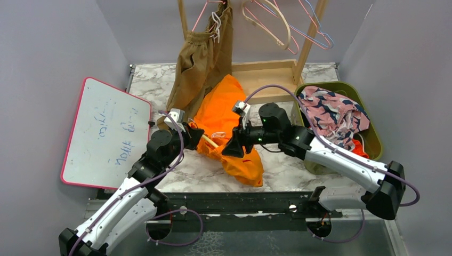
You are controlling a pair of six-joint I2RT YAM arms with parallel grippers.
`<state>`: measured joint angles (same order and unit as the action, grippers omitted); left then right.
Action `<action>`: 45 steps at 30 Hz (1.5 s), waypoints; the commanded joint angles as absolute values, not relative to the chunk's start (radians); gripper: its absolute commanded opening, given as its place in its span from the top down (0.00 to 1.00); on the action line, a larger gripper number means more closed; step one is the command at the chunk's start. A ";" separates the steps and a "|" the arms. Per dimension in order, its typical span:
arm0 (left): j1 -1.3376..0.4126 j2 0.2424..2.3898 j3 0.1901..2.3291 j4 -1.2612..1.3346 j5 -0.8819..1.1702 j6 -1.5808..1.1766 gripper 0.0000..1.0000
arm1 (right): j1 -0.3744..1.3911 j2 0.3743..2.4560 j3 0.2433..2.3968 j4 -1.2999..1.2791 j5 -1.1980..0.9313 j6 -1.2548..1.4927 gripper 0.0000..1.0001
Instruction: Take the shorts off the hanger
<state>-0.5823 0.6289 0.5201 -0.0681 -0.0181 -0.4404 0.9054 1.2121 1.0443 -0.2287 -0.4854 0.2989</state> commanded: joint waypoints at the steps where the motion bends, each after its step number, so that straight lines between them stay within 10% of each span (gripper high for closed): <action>1: -0.580 0.611 0.563 -0.084 -0.005 -0.454 1.00 | 0.914 1.253 1.080 -0.266 -0.425 0.275 0.52; 5: -0.579 0.594 0.553 -0.086 -0.027 -0.446 1.00 | 0.916 1.251 1.053 -0.260 -0.451 0.281 0.53; 13: -0.578 0.594 0.549 -0.115 -0.082 -0.443 1.00 | 0.915 1.172 0.985 -0.241 -0.360 0.301 0.98; 30: -0.578 0.449 0.611 -0.301 -0.409 -0.535 1.00 | 0.916 0.823 0.817 -0.371 -0.317 0.235 0.99; 37: -0.578 0.429 0.637 -0.289 -0.353 -0.593 1.00 | 0.916 0.912 0.782 -0.407 -0.034 0.265 0.99; 45: -0.579 0.389 0.633 -0.295 -0.344 -0.613 1.00 | 0.916 0.989 0.735 -0.281 -0.208 0.242 0.99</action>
<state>-0.5957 0.4393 0.5766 -0.4068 -0.2699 -0.5373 0.9173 0.9588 0.7723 -0.2356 -0.1570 0.2680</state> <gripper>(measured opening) 0.026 0.027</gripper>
